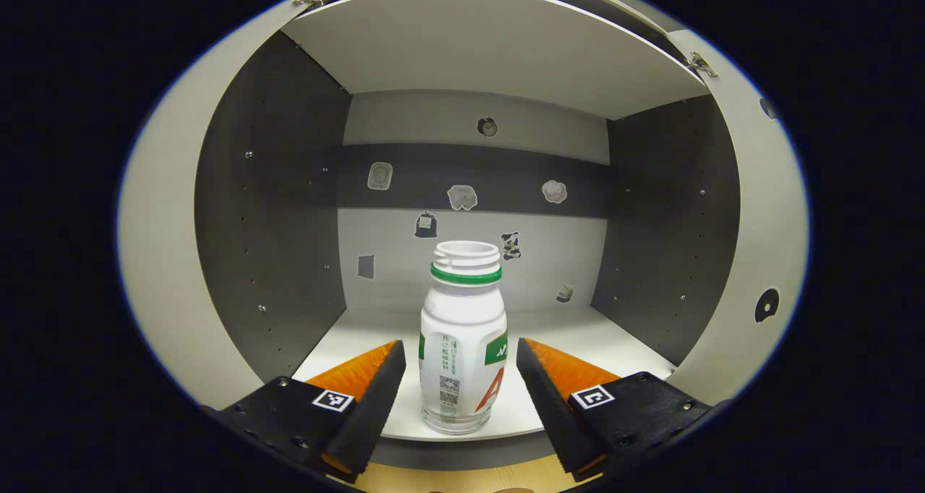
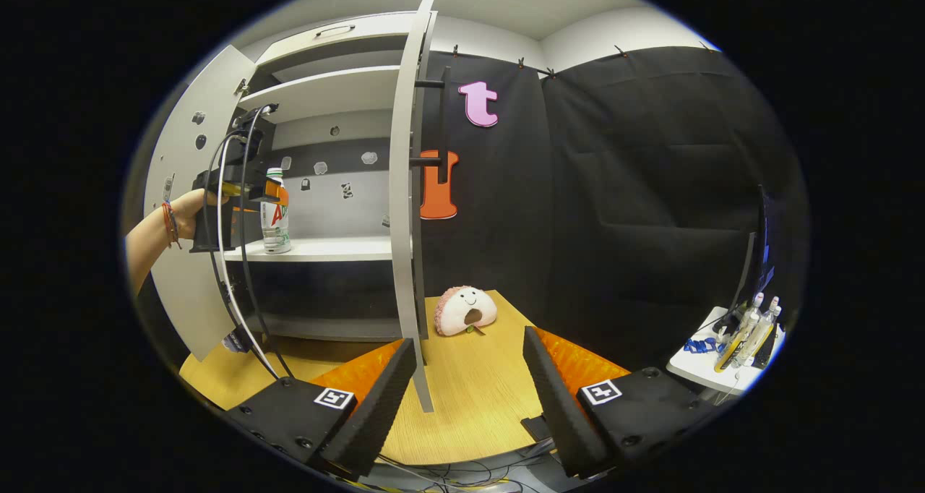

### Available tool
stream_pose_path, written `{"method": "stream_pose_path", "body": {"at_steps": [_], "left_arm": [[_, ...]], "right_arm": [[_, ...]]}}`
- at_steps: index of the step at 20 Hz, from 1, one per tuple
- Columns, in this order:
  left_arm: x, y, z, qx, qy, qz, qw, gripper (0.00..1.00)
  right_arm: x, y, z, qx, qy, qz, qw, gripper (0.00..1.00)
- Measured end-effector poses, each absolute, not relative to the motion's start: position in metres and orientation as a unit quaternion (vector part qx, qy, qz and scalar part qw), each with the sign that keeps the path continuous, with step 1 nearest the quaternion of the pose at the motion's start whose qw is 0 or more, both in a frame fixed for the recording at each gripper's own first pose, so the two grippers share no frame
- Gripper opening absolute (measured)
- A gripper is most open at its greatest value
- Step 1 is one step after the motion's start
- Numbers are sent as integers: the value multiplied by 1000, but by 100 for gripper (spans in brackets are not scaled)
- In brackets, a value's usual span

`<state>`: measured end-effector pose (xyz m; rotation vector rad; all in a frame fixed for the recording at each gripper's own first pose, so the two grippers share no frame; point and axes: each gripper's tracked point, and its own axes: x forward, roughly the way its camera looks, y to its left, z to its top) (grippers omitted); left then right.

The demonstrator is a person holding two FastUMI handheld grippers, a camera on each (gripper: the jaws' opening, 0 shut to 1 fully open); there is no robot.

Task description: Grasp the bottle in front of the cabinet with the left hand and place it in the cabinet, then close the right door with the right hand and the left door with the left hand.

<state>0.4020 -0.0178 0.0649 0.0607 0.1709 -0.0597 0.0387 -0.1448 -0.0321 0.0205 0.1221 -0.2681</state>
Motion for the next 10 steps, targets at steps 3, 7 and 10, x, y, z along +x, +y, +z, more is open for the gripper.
{"method": "stream_pose_path", "body": {"at_steps": [3, 7, 10], "left_arm": [[384, -16, 70, 23, 77, -31, 996, 94], [350, -12, 76, 24, 68, -33, 997, 94], [315, -2, 84, 16, 60, -29, 998, 94]], "right_arm": [[36, -145, -33, 11, 62, -133, 989, 98], [35, -145, -22, 11, 49, -132, 990, 98], [35, -149, -18, 9, 46, -133, 990, 98]]}}
